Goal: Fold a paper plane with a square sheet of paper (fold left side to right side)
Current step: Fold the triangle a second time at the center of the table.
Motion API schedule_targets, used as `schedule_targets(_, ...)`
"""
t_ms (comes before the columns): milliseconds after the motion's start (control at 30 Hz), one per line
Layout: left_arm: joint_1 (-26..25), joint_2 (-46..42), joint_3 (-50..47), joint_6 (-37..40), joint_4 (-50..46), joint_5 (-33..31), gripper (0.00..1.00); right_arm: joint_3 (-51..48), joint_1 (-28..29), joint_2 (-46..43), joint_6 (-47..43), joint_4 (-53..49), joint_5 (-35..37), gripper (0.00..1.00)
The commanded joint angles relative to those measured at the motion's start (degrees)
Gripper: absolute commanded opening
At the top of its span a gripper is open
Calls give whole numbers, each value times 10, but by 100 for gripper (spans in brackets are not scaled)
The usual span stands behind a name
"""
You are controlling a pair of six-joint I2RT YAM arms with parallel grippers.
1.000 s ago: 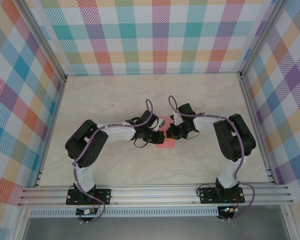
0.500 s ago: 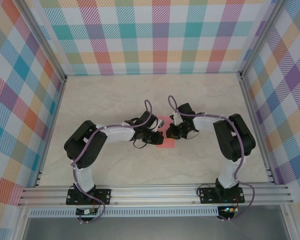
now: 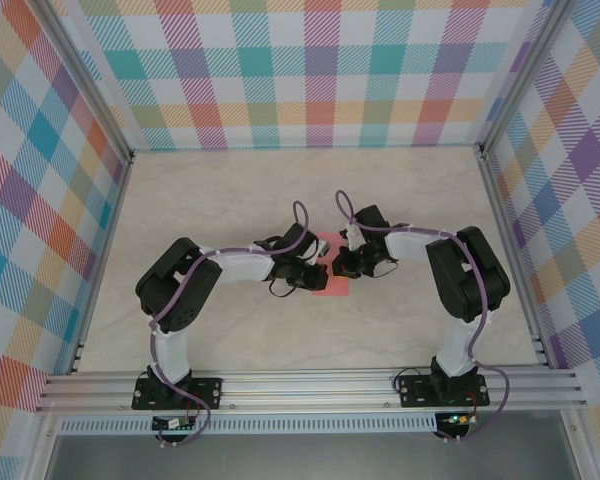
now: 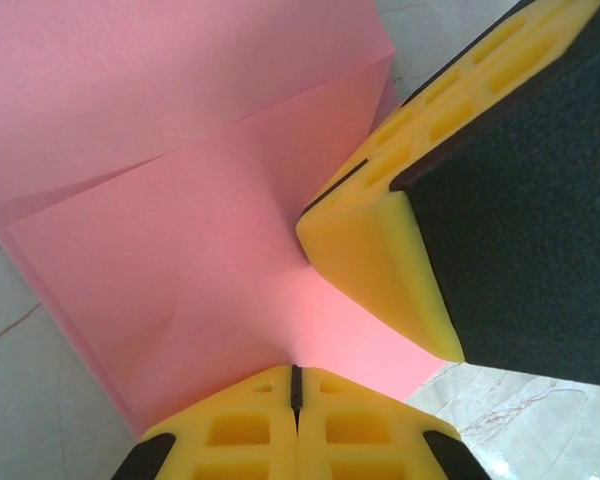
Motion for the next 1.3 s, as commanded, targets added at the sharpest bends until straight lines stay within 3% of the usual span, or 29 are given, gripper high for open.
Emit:
schedule_targets(0,4,-14,-16,31,-67,-49,0,-1,0,22,-15,-43,45,0)
schedule_targets(733,5,-89,-132,7,-49,-50,0,17,-1,35,-20,-61,50,0)
schedule_targets(1067,11,-137,-117,-19,-18,-14,0,23,-1,21,-17,-47,27,0)
schedule_targets(1267,11,-107,-84,-35,23,23,0,22,-1,14,-13,-42,15,0)
